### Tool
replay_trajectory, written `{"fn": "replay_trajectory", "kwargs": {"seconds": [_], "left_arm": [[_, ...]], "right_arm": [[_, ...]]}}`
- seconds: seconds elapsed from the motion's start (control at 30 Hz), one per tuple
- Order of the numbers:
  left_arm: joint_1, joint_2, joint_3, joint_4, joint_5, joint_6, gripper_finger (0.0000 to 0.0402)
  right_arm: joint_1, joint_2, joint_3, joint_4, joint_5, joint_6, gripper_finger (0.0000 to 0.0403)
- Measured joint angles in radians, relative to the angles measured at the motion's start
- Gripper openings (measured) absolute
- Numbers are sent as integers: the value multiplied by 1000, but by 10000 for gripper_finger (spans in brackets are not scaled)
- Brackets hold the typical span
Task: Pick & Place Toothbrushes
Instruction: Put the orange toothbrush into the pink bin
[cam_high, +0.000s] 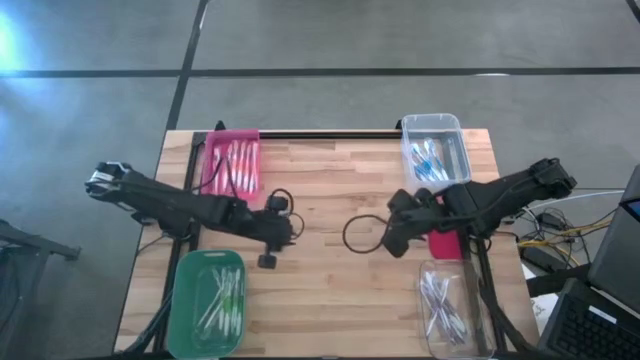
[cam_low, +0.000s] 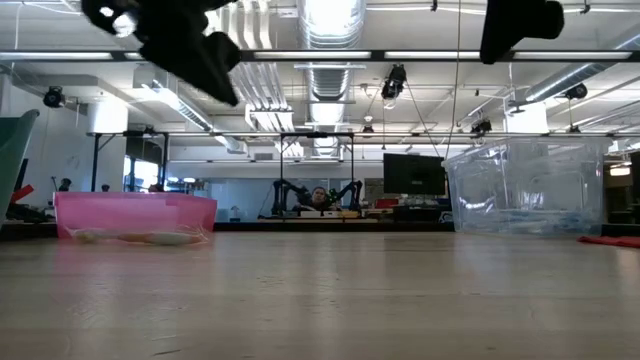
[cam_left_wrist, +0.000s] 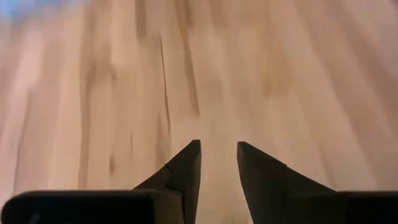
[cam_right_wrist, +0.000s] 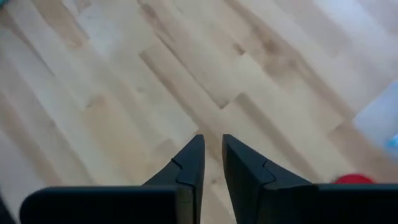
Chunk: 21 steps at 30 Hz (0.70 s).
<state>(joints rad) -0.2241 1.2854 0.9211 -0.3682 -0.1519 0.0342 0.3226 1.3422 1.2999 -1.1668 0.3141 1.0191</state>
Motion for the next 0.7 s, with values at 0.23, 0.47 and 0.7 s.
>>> {"fn": "replay_trajectory", "kwargs": {"seconds": [0.23, 0.47, 0.7], "left_arm": [[29, 0, 99, -448, -1, -30, 110], [139, 10, 89, -592, -3, -1, 110], [279, 49, 89, -709, 4, 123, 135]], "right_arm": [[-86, 1, 0, 1, 2, -165, 74], [-203, 1, 0, 2, 2, -321, 98], [-343, 1, -1, 64, 3, -456, 114]]}}
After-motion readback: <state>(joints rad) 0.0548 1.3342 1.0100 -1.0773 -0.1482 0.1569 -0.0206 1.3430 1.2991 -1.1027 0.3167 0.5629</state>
